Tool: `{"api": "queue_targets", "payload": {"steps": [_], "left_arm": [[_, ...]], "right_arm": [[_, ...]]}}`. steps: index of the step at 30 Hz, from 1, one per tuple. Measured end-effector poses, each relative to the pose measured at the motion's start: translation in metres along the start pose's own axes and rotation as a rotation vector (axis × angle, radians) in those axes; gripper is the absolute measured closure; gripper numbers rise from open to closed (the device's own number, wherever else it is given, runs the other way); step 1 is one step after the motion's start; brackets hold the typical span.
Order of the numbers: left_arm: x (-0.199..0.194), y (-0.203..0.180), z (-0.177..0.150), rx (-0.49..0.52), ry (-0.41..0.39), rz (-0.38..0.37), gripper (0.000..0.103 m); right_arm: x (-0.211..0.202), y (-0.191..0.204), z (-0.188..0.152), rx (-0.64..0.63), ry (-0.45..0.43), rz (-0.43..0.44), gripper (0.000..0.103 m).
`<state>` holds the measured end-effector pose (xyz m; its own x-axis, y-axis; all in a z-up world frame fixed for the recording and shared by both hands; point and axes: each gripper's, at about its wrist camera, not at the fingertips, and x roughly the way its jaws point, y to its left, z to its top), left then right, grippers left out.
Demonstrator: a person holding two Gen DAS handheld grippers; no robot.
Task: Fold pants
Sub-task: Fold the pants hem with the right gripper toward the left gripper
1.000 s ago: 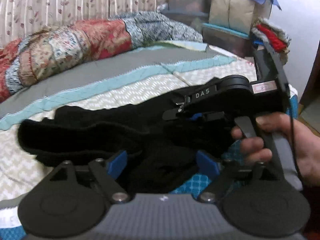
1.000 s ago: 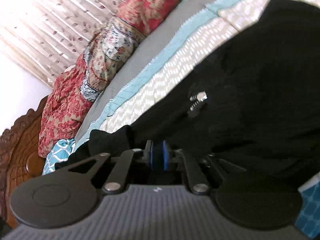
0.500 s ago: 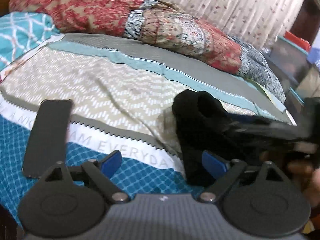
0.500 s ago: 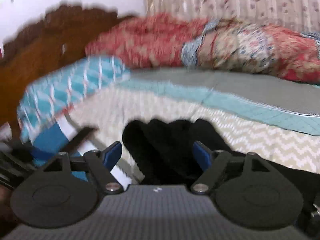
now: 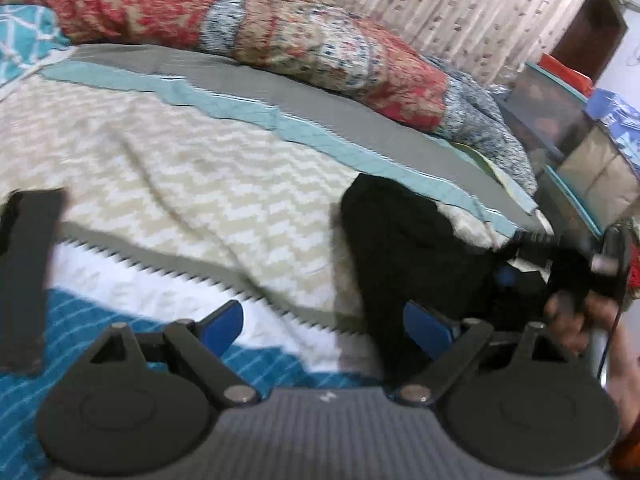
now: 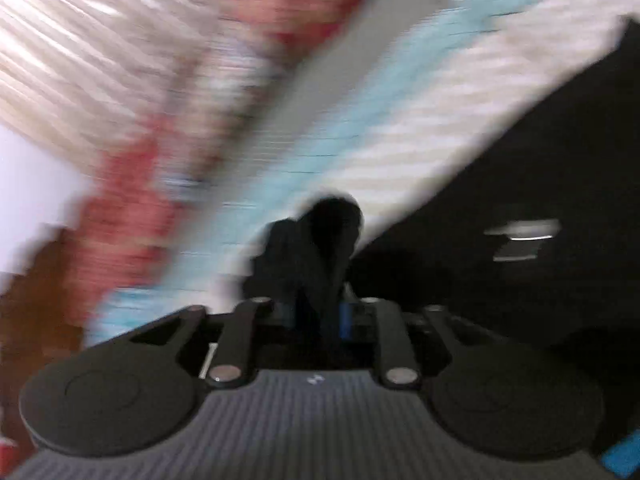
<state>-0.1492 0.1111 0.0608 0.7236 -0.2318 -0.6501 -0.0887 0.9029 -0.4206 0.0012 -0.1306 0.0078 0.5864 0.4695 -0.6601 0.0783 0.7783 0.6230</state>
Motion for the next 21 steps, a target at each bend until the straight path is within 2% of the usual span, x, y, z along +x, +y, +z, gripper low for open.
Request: {"api": "queue_targets", "payload": {"steps": [3, 6, 8, 9, 10, 11, 12, 13, 14, 15, 18, 21], "left_arm": [[0.022, -0.006, 0.008, -0.039, 0.043, -0.054, 0.007], [0.047, -0.005, 0.014, -0.117, 0.113, -0.12, 0.005], [0.065, -0.005, 0.016, -0.179, 0.165, -0.153, 0.004], [0.074, -0.006, 0.015, -0.207, 0.187, -0.167, 0.004], [0.081, -0.007, 0.015, -0.229, 0.205, -0.183, 0.008], [0.089, -0.008, 0.013, -0.242, 0.22, -0.2, 0.027], [0.095, -0.011, 0.012, -0.238, 0.237, -0.211, 0.044], [0.098, -0.016, 0.01, -0.211, 0.247, -0.174, 0.071], [0.097, -0.02, 0.01, -0.176, 0.242, -0.136, 0.085], [0.092, -0.02, 0.011, -0.163, 0.231, -0.134, 0.085], [0.058, -0.014, 0.016, -0.181, 0.162, -0.202, 0.087], [0.041, -0.019, 0.015, -0.182, 0.147, -0.207, 0.087]], "right_arm": [[-0.016, -0.016, -0.013, 0.012, -0.024, 0.095, 0.038], [-0.012, -0.011, -0.022, -0.029, -0.013, 0.085, 0.036], [-0.005, -0.012, -0.025, -0.005, 0.013, 0.091, 0.034], [-0.007, -0.013, -0.027, 0.012, 0.039, 0.116, 0.037], [-0.003, -0.01, -0.028, 0.02, 0.075, 0.153, 0.04], [-0.003, -0.004, -0.029, 0.0, 0.097, 0.17, 0.048], [-0.001, 0.004, -0.031, -0.039, 0.116, 0.179, 0.067], [0.0, 0.011, -0.031, -0.071, 0.127, 0.185, 0.072], [-0.001, 0.017, -0.03, -0.082, 0.123, 0.197, 0.077], [-0.006, 0.022, -0.029, -0.093, 0.112, 0.213, 0.079], [-0.03, 0.03, -0.026, -0.138, 0.059, 0.25, 0.081], [-0.046, 0.021, -0.027, -0.164, 0.01, 0.206, 0.081]]}}
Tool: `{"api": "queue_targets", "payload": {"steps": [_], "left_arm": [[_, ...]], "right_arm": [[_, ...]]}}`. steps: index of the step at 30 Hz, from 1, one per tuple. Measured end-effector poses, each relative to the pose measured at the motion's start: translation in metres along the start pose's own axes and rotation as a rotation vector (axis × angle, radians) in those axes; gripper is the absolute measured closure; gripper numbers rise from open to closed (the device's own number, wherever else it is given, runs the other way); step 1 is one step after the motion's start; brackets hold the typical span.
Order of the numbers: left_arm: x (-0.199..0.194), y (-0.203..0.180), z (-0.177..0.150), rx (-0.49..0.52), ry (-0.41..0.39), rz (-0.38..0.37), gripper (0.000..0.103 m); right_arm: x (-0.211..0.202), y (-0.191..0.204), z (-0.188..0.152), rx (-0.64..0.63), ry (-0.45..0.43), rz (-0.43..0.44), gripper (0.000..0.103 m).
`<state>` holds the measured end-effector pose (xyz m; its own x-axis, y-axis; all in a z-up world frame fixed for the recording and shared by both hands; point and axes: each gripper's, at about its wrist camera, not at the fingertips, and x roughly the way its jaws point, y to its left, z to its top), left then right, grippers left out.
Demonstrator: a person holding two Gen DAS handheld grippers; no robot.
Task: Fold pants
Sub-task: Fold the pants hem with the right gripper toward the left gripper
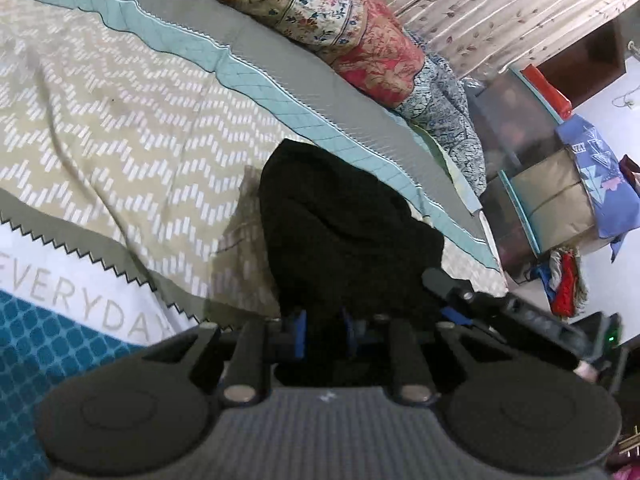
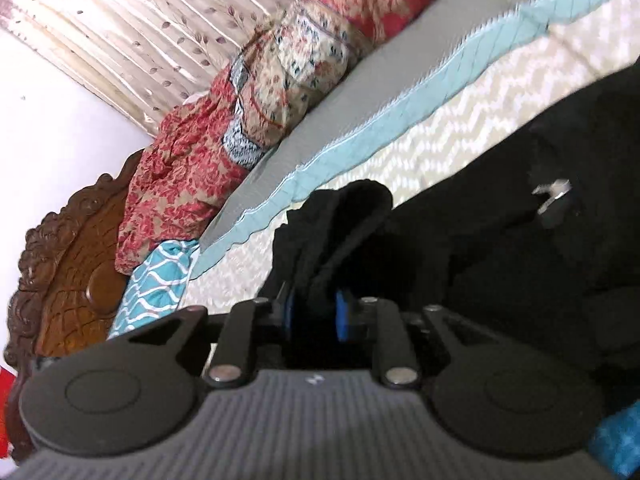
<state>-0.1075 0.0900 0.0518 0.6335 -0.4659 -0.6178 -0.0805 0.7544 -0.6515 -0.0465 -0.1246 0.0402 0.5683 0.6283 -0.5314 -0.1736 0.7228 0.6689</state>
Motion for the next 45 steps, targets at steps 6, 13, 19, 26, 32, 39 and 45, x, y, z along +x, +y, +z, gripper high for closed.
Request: {"api": "queue_targets", "payload": {"steps": [6, 13, 19, 26, 32, 39, 45], "left_arm": [[0.024, -0.021, -0.013, 0.063, 0.084, 0.033, 0.082], [0.05, -0.037, -0.007, 0.149, 0.107, 0.133, 0.065], [0.084, -0.032, -0.019, 0.237, 0.237, 0.332, 0.06], [0.031, -0.05, 0.009, 0.201, 0.073, 0.276, 0.055], [0.063, -0.093, 0.026, 0.277, 0.056, 0.183, 0.055], [0.147, -0.094, 0.002, 0.382, 0.181, 0.348, 0.058], [0.132, -0.116, 0.015, 0.367, 0.222, 0.392, 0.058]], "right_arm": [[-0.022, -0.041, -0.003, 0.073, -0.054, -0.153, 0.082], [-0.004, -0.066, -0.014, 0.019, 0.015, -0.297, 0.077], [-0.035, -0.077, -0.009, 0.103, -0.036, -0.153, 0.051], [-0.127, -0.094, -0.005, 0.019, -0.3, -0.213, 0.05], [-0.167, -0.149, -0.002, 0.121, -0.447, -0.358, 0.047], [-0.161, -0.183, -0.004, 0.253, -0.428, -0.34, 0.044], [-0.145, -0.168, -0.002, 0.227, -0.377, -0.336, 0.084]]}}
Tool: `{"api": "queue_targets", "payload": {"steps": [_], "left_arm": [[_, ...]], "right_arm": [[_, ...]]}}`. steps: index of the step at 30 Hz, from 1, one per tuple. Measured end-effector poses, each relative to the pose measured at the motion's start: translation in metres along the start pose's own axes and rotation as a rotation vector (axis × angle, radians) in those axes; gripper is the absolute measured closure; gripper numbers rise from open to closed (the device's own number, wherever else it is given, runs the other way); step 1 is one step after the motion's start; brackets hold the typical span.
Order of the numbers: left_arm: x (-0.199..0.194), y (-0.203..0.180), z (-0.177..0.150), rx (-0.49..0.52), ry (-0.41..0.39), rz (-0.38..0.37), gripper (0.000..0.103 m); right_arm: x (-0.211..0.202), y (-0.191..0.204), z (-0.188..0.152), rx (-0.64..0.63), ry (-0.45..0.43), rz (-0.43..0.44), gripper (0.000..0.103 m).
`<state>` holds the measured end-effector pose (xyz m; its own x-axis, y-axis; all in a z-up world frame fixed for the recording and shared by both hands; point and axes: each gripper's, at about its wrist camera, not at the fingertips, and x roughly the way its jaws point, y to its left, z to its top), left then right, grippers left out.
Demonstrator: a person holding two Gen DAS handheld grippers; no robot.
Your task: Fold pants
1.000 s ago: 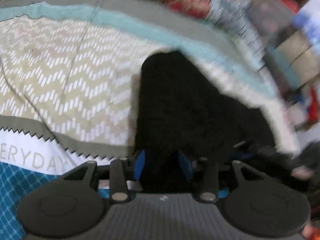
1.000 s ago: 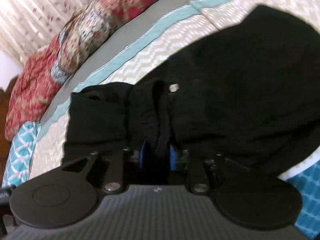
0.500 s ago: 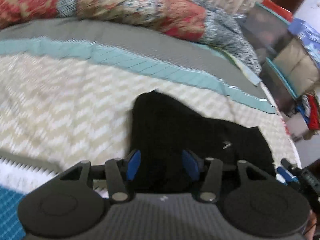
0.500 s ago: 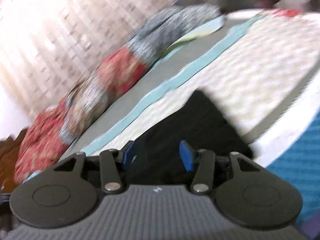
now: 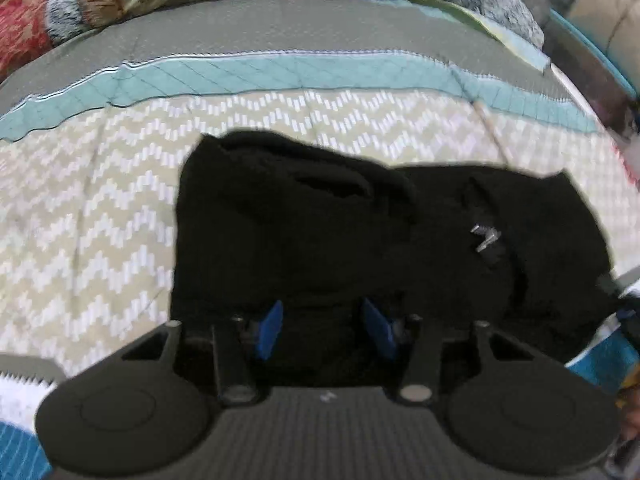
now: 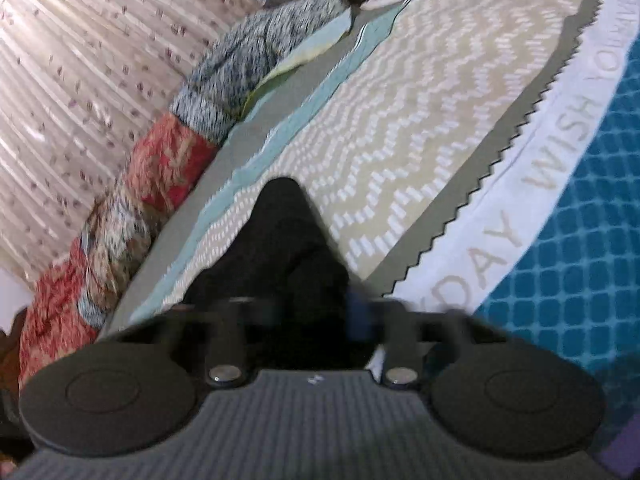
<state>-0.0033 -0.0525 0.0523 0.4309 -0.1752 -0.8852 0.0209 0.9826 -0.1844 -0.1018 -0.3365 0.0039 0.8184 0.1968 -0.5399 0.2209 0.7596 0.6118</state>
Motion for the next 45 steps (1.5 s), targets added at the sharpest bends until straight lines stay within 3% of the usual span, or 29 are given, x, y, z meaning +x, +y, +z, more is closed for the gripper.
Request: {"api": "queue_targets", "payload": {"steps": [3, 5, 7, 11, 15, 16, 17, 18, 19, 24, 30, 36, 39, 41, 42, 43, 45], "left_arm": [[-0.041, -0.008, 0.015, -0.038, -0.094, -0.113, 0.044], [-0.055, -0.031, 0.027, 0.009, -0.127, -0.144, 0.019], [-0.057, -0.062, 0.037, 0.088, -0.134, -0.17, 0.007], [-0.042, -0.127, 0.051, 0.243, -0.083, -0.178, 0.002], [-0.021, -0.163, 0.054, 0.3, -0.008, -0.187, 0.002], [-0.017, -0.166, 0.054, 0.308, 0.0, -0.181, 0.014], [-0.013, -0.168, 0.053, 0.323, 0.008, -0.171, 0.054], [-0.01, -0.168, 0.052, 0.329, 0.024, -0.165, 0.076], [-0.01, -0.161, 0.052, 0.311, 0.039, -0.172, 0.085], [-0.04, -0.11, 0.052, 0.241, -0.025, -0.21, 0.085], [-0.08, -0.03, 0.055, 0.155, -0.104, -0.181, 0.085], [-0.048, 0.043, 0.032, 0.02, -0.065, -0.092, 0.083], [-0.009, 0.069, 0.022, -0.048, -0.009, -0.059, 0.074], [0.008, 0.082, 0.015, -0.1, -0.006, -0.074, 0.062], [0.011, 0.086, 0.013, -0.111, -0.018, -0.075, 0.058], [0.011, 0.089, 0.012, -0.113, -0.027, -0.067, 0.047], [0.008, 0.093, 0.012, -0.115, -0.033, -0.041, 0.033]], "right_arm": [[-0.015, 0.024, -0.003, -0.076, -0.03, 0.052, 0.086], [-0.021, 0.048, -0.008, -0.16, -0.054, 0.091, 0.086], [-0.025, 0.072, -0.016, -0.26, -0.076, 0.119, 0.087], [-0.026, 0.113, -0.042, -0.481, -0.087, 0.131, 0.087], [-0.027, 0.133, -0.062, -0.597, -0.084, 0.155, 0.088], [-0.028, 0.134, -0.064, -0.621, -0.084, 0.161, 0.088], [-0.028, 0.136, -0.066, -0.639, -0.086, 0.167, 0.088], [-0.026, 0.142, -0.066, -0.649, -0.089, 0.169, 0.088], [-0.028, 0.145, -0.067, -0.656, -0.087, 0.177, 0.088], [-0.027, 0.154, -0.068, -0.65, -0.058, 0.264, 0.088], [-0.012, 0.209, -0.098, -0.722, 0.006, 0.403, 0.088], [0.033, 0.245, -0.144, -0.764, 0.175, 0.419, 0.086], [0.063, 0.243, -0.161, -0.804, 0.313, 0.414, 0.074], [0.07, 0.235, -0.156, -0.766, 0.386, 0.424, 0.073], [0.067, 0.23, -0.147, -0.72, 0.397, 0.441, 0.073], [0.061, 0.226, -0.138, -0.681, 0.4, 0.465, 0.073], [0.044, 0.219, -0.119, -0.638, 0.353, 0.471, 0.073]]}}
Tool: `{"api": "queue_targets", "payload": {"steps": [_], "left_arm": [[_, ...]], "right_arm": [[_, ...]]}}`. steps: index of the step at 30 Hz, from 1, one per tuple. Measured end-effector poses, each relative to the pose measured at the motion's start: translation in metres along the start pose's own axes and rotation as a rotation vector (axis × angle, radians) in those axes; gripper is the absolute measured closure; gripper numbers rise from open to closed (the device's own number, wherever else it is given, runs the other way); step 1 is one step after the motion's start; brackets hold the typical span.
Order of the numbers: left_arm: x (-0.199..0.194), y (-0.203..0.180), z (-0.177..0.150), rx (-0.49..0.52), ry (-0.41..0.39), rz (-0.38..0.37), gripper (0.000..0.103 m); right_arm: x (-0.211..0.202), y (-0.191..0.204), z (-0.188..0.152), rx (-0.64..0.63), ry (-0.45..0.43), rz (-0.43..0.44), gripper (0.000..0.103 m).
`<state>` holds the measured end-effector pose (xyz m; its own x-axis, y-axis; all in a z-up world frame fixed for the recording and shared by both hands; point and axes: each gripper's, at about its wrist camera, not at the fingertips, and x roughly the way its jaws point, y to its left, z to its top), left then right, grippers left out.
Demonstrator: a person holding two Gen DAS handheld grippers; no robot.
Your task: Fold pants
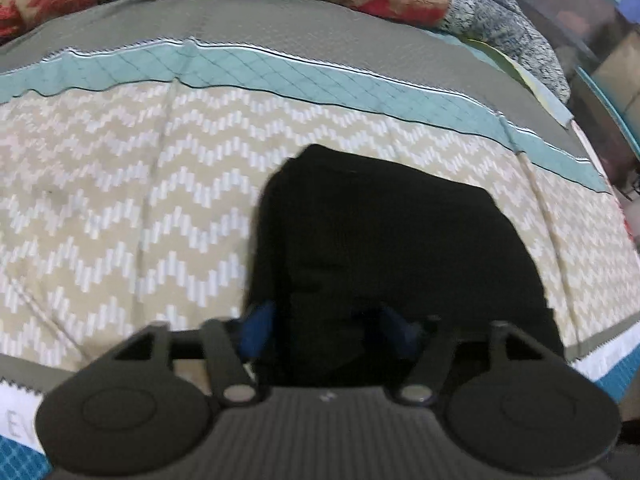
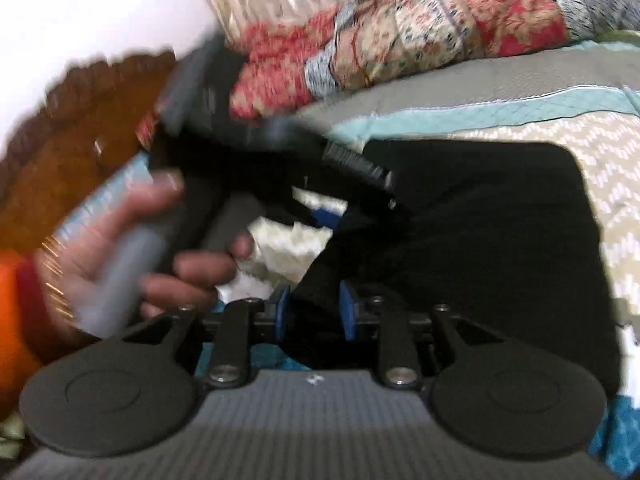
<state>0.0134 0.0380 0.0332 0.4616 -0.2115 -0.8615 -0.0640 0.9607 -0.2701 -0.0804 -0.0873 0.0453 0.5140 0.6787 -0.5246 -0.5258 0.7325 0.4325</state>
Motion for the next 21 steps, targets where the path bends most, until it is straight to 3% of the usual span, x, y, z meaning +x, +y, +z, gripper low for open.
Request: {"api": "queue_targets", "payload": {"steps": [1, 3, 7, 10, 13, 15, 21], "left_arm": [[-0.004, 0.002, -0.001, -0.001, -0.007, 0.014, 0.026], [-0.017, 0.007, -0.007, -0.012, -0.034, 0.017, 0.023], [-0.041, 0.013, -0.023, -0.034, -0.056, -0.04, 0.013], [-0.044, 0.006, -0.042, 0.007, -0.059, -0.055, 0.008], [-0.028, 0.0, -0.061, 0.062, -0.042, 0.038, 0.007], [-0.01, 0.006, -0.071, 0.057, -0.014, 0.076, 0.001], [-0.029, 0.036, -0.066, -0.091, -0.02, -0.061, 0.0]], "right_arm": [[-0.013, -0.005, 0.004, 0.01, -0.038, -0.021, 0.072], [-0.035, -0.017, 0.009, 0.041, -0.096, -0.058, 0.071], [-0.059, -0.043, 0.008, 0.109, -0.143, -0.145, 0.071], [-0.055, -0.054, -0.003, 0.169, -0.102, -0.151, 0.071], [-0.03, -0.057, -0.019, 0.165, 0.005, -0.167, 0.071], [-0.009, -0.061, -0.028, 0.178, 0.1, -0.217, 0.075], [-0.037, -0.056, -0.023, 0.159, 0.024, -0.133, 0.07]]}}
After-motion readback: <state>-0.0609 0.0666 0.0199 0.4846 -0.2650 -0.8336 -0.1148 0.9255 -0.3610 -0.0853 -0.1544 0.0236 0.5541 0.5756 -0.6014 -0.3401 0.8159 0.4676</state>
